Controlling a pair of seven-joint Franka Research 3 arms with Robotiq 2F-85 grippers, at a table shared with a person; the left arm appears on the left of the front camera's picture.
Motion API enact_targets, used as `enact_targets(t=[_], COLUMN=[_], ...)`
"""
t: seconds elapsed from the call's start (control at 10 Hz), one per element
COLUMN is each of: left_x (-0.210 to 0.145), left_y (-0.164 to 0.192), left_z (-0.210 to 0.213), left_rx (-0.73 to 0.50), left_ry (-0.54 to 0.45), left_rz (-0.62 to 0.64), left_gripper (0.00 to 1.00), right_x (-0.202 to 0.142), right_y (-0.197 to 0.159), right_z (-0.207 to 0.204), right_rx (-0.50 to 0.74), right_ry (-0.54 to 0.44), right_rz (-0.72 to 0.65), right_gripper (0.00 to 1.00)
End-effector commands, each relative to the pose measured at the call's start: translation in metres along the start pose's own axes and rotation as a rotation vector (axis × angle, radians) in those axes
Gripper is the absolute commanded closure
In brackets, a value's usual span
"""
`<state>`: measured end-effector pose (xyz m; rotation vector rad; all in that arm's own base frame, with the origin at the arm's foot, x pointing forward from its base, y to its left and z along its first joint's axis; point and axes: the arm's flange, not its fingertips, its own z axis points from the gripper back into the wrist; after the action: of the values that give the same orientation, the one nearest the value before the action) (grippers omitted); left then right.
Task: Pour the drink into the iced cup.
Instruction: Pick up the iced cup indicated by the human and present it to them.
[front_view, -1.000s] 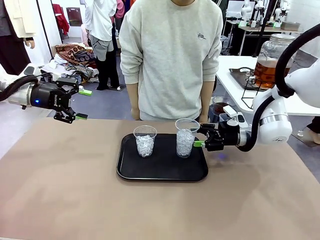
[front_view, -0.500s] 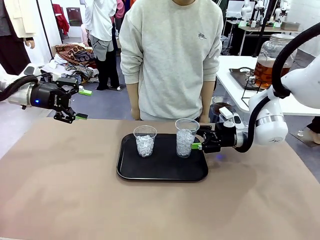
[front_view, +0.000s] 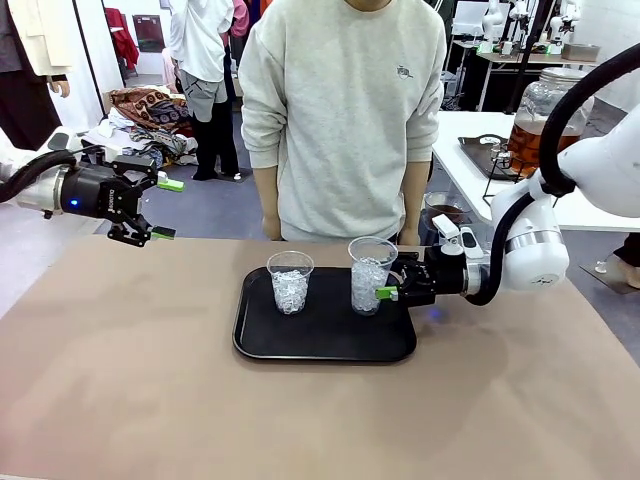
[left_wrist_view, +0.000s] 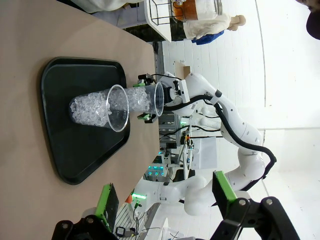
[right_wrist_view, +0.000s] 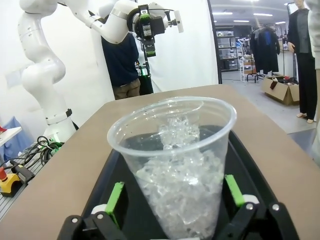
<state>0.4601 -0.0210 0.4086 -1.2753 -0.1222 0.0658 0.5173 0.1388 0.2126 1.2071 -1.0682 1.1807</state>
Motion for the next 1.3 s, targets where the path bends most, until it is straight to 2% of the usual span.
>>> enact_targets(t=[0.0, 1.0, 1.1, 1.2], left_x=[0.000, 0.000, 0.000, 0.000], left_y=[-0.001, -0.001, -0.001, -0.001], left_z=[-0.001, -0.001, -0.001, -0.001], left_rx=[-0.012, -0.012, -0.012, -0.012], left_ry=[-0.010, -0.010, -0.010, -0.010], left_rz=[0.004, 0.004, 0.004, 0.004], left_gripper=[0.00, 0.00, 0.00, 0.00], right_x=[0.000, 0.000, -0.001, 0.000], right_y=[-0.001, -0.006, -0.006, -0.007], right_z=[-0.012, -0.029, -0.029, -0.028], right_rx=[-0.052, -0.056, -0.055, -0.043], right_ry=[-0.013, -0.023, -0.026, -0.051], right_rz=[0.012, -0.030, -0.050, -0.040], right_gripper=[0.00, 0.00, 0.14, 0.14])
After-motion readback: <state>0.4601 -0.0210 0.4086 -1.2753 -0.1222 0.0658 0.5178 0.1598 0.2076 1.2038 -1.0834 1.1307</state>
